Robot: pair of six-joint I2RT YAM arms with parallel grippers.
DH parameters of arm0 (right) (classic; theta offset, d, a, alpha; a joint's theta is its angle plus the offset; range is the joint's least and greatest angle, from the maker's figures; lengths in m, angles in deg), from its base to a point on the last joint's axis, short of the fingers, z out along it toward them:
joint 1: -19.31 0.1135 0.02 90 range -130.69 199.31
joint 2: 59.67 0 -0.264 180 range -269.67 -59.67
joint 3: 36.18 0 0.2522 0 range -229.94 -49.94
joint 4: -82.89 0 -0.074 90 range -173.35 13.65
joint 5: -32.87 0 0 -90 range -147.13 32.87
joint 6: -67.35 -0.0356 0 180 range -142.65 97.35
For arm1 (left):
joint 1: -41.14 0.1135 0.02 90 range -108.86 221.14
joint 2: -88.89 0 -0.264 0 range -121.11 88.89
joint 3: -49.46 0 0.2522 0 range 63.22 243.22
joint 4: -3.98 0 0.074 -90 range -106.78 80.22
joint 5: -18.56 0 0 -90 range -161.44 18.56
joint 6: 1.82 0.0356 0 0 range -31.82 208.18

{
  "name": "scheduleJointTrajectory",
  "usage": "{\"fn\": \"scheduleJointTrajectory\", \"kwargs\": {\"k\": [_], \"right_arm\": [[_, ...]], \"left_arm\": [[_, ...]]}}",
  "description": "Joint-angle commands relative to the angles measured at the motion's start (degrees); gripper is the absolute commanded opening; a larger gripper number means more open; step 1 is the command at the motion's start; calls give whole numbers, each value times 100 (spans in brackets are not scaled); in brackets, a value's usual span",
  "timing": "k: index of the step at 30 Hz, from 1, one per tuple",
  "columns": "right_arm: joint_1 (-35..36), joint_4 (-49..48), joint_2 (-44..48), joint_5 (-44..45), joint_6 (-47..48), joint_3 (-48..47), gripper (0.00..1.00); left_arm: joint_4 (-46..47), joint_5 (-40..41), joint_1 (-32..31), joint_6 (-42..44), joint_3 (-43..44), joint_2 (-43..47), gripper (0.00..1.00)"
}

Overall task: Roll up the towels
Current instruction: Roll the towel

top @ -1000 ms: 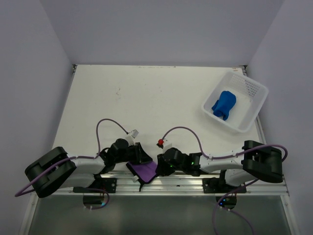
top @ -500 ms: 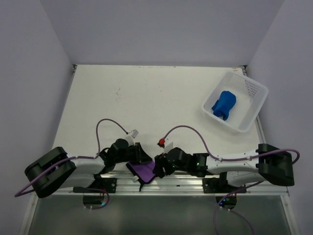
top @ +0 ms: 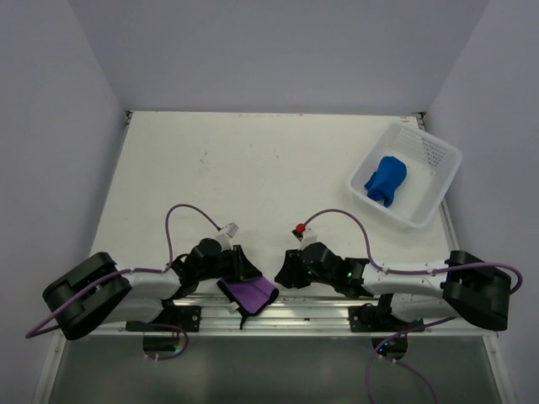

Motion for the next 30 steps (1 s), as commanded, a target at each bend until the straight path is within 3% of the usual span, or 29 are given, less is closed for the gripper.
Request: {"fn": "scheduleJointTrajectory", "kwargs": {"k": [1, 14, 30], "right_arm": [[-139, -398, 75, -271, -305, 58, 37], [-139, -1162, -804, -992, -419, 40, 38], [80, -679, -1059, -1141, -156, -179, 36]], "left_arm": [[-744, 441, -22, 348, -242, -183, 27], [-639, 406, -13, 339, -277, -254, 27], [-630, 450, -22, 295, -313, -262, 26]]}}
